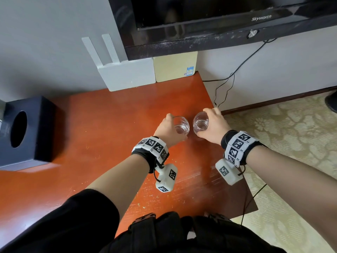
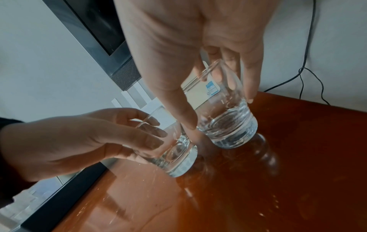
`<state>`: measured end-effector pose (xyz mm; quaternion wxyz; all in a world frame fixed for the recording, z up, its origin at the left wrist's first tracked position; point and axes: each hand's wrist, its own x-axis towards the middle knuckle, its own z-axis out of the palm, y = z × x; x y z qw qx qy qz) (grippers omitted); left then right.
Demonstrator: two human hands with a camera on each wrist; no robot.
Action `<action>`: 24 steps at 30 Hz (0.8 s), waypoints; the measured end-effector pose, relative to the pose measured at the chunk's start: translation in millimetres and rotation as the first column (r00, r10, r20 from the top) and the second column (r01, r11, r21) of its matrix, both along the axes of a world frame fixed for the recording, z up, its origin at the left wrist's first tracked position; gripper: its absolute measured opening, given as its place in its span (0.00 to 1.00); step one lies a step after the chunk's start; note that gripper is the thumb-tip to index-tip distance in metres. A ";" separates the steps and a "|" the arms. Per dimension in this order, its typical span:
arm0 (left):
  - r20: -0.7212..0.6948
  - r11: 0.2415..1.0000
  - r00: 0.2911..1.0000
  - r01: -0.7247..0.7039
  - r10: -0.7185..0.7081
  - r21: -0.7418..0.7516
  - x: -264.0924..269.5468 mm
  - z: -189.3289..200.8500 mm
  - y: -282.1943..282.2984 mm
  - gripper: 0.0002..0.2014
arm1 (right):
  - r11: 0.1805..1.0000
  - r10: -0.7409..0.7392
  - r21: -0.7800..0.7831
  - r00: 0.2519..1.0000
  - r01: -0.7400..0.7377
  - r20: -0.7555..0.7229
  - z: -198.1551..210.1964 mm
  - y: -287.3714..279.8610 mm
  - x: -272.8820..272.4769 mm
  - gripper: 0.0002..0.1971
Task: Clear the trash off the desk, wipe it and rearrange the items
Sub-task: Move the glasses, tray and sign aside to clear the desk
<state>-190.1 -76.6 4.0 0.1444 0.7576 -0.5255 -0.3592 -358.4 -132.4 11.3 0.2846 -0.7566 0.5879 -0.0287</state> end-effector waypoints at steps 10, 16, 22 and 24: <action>-0.009 1.000 1.000 -0.005 0.005 -0.001 -3.2 -4.7 -9.9 0.40 | 0.999 0.013 0.039 0.999 -0.014 0.029 -12.8 -1.9 0.1 0.44; -0.026 1.000 1.000 0.014 -0.014 0.013 -2.0 -5.7 -10.6 0.41 | 0.997 0.038 0.060 0.998 -0.042 0.056 -12.8 -7.8 -2.1 0.43; -0.033 1.000 0.999 0.020 -0.020 0.017 -4.6 -6.5 -9.5 0.41 | 0.992 0.063 0.099 0.992 -0.074 0.108 -15.6 -9.4 -4.9 0.43; -0.030 1.000 0.999 0.023 -0.022 0.013 -5.3 -5.9 -8.5 0.40 | 0.993 0.060 0.095 0.991 -0.071 0.120 -16.2 -8.3 -5.7 0.42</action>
